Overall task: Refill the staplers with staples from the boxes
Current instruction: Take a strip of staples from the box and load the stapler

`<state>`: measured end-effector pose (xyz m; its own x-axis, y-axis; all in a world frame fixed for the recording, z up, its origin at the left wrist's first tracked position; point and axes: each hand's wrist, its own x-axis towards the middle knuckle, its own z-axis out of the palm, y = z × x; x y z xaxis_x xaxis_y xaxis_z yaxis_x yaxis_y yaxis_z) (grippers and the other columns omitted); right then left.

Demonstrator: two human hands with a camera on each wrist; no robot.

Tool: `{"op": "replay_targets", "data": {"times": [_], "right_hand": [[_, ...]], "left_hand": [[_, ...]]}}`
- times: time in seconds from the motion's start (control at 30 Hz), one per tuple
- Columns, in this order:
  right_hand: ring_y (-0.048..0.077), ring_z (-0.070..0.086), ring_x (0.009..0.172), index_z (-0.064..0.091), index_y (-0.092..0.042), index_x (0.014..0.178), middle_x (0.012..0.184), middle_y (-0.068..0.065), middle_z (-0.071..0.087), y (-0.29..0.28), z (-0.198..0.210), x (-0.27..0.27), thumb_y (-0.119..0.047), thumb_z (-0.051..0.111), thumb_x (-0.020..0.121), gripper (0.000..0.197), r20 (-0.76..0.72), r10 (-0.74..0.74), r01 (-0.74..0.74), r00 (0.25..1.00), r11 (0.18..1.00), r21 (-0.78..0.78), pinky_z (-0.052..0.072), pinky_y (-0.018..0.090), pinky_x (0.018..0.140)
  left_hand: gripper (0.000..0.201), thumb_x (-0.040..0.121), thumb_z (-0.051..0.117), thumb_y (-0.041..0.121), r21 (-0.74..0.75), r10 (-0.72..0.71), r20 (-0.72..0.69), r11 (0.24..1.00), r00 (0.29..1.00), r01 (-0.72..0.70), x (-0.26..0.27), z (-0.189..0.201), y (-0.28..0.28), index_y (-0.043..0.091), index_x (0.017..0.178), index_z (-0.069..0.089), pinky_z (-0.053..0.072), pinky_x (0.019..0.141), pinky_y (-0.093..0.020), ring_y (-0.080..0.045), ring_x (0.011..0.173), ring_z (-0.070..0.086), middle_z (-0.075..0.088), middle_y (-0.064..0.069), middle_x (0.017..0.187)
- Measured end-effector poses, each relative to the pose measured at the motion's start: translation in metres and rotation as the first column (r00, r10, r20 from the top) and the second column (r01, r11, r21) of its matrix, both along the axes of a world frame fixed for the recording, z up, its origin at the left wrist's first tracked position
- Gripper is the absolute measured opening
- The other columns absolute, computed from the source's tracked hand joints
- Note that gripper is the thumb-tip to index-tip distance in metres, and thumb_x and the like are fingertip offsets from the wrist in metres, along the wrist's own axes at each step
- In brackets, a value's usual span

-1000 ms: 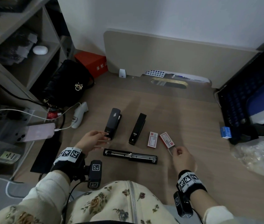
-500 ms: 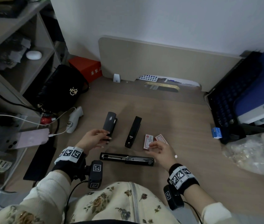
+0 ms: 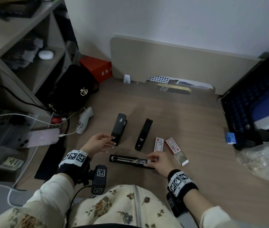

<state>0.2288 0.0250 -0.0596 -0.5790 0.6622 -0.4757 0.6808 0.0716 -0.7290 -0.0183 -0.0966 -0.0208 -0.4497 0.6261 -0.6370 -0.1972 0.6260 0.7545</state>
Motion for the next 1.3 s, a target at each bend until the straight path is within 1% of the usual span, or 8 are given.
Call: {"op": "replay_targets", "data": {"times": [0.17,0.37,0.53,0.67,0.77,0.97,1.2,1.3], "right_hand": [[0.002,0.050,0.073,0.063,-0.026,0.074,0.079,-0.011,0.054,-0.002,-0.004,-0.002,-0.019,0.083,0.069,0.022,0.049,0.014,-0.017,0.999,0.997,0.069,0.033,0.011,0.061],[0.002,0.048,0.074,0.061,-0.027,0.070,0.080,-0.012,0.051,-0.005,0.001,-0.006,-0.023,0.083,0.068,0.022,0.086,0.095,-0.110,0.992,0.974,0.199,0.036,0.008,0.062],[0.010,0.050,0.078,0.071,-0.008,0.080,0.080,-0.009,0.050,-0.004,-0.003,-0.007,-0.021,0.083,0.068,0.021,0.082,0.133,-0.149,0.988,0.959,0.240,0.035,0.006,0.063],[0.013,0.050,0.080,0.071,-0.003,0.081,0.084,-0.003,0.051,-0.001,-0.006,-0.010,-0.019,0.083,0.068,0.024,0.090,0.179,-0.196,0.980,0.946,0.259,0.034,0.010,0.065],[0.014,0.050,0.081,0.070,-0.003,0.080,0.079,-0.006,0.048,0.000,-0.007,-0.011,-0.019,0.083,0.068,0.024,0.099,0.201,-0.220,0.975,0.941,0.257,0.039,0.022,0.072],[0.014,0.050,0.075,0.072,-0.003,0.076,0.072,-0.011,0.047,-0.002,-0.011,-0.006,-0.018,0.084,0.066,0.022,0.025,0.194,-0.192,0.981,0.933,0.305,0.032,0.008,0.063],[0.012,0.050,0.081,0.071,-0.009,0.082,0.084,-0.005,0.052,-0.001,-0.011,-0.004,-0.025,0.085,0.063,0.028,0.079,0.252,-0.264,0.964,0.909,0.322,0.041,0.024,0.073],[0.012,0.051,0.083,0.072,-0.010,0.089,0.086,-0.006,0.051,0.000,-0.010,0.001,-0.024,0.085,0.064,0.031,0.038,0.282,-0.279,0.959,0.905,0.321,0.041,0.018,0.074]], "left_hand": [[0.013,0.097,0.051,0.013,-0.010,-0.001,0.000,1.000,1.000,0.001,-0.003,0.000,-0.001,0.016,0.098,0.064,0.048,0.059,-0.024,-0.003,0.065,0.070,0.074,0.005,0.079],[0.014,0.096,0.051,0.011,-0.014,0.006,-0.001,1.000,1.000,-0.006,-0.005,-0.003,-0.004,0.014,0.100,0.065,0.050,0.062,-0.026,-0.009,0.071,0.071,0.075,0.005,0.075],[0.020,0.096,0.051,0.011,-0.024,-0.005,-0.007,1.000,1.000,0.005,-0.006,-0.004,-0.004,0.008,0.111,0.063,0.049,0.058,-0.023,-0.012,0.075,0.069,0.074,-0.003,0.090],[0.023,0.096,0.051,0.012,-0.032,-0.013,-0.023,0.999,1.000,0.012,-0.007,-0.004,-0.004,0.006,0.116,0.061,0.049,0.053,-0.018,-0.007,0.070,0.069,0.073,-0.003,0.094],[0.024,0.097,0.051,0.013,-0.032,-0.018,-0.027,0.999,0.999,0.018,-0.007,-0.004,-0.004,0.006,0.117,0.061,0.049,0.054,-0.019,-0.006,0.068,0.069,0.073,-0.005,0.099],[0.025,0.097,0.050,0.013,-0.037,-0.019,-0.038,0.999,0.999,0.017,-0.007,-0.003,-0.004,0.006,0.118,0.061,0.048,0.048,-0.015,-0.006,0.068,0.068,0.072,-0.011,0.108],[0.023,0.098,0.050,0.014,-0.042,-0.024,-0.035,0.999,0.999,0.023,-0.005,-0.001,-0.004,0.007,0.116,0.061,0.046,0.047,-0.015,-0.015,0.079,0.068,0.072,-0.012,0.110],[0.022,0.098,0.050,0.015,-0.042,-0.024,-0.030,0.999,0.999,0.022,-0.004,0.001,-0.005,0.008,0.115,0.061,0.046,0.048,-0.016,-0.015,0.080,0.069,0.072,-0.010,0.108]]}}
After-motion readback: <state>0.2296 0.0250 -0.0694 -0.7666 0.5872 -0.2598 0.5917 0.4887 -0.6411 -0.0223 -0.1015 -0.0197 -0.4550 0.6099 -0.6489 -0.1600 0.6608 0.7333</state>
